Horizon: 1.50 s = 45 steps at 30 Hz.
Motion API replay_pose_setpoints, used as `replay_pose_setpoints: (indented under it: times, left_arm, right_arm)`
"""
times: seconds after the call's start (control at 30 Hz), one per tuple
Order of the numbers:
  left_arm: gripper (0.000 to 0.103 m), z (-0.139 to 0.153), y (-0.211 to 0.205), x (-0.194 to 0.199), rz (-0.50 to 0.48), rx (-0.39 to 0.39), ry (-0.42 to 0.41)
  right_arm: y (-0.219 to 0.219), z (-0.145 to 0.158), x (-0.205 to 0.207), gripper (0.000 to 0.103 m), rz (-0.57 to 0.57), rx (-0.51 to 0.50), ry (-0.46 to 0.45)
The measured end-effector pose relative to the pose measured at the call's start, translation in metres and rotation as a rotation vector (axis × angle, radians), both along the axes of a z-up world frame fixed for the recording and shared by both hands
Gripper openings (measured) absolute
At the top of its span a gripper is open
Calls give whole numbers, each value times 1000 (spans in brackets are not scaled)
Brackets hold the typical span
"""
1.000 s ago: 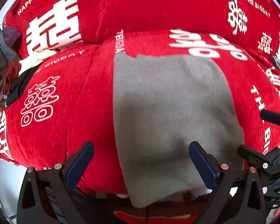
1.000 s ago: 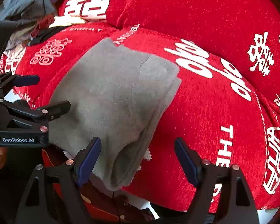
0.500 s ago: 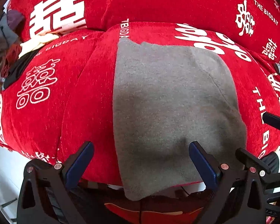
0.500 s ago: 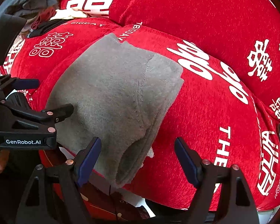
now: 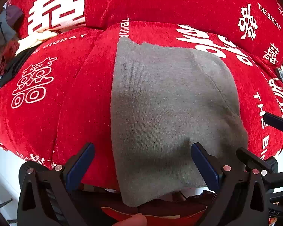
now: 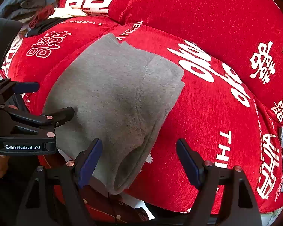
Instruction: Fold small clothes
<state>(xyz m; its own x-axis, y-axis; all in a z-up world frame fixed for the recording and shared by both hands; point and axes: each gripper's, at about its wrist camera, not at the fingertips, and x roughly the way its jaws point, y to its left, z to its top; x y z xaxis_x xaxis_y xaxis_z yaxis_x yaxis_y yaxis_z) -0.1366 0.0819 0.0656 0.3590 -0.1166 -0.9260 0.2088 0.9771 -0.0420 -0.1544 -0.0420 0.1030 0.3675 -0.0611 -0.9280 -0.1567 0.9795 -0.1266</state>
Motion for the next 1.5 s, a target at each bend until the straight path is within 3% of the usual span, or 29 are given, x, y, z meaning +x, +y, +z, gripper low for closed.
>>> replay_pose_setpoints:
  times: [1.5]
  left_arm:
    - [102,-9,49,40,16,-131,51]
  right_arm:
    - [48,-3,45,83,76,-135,82]
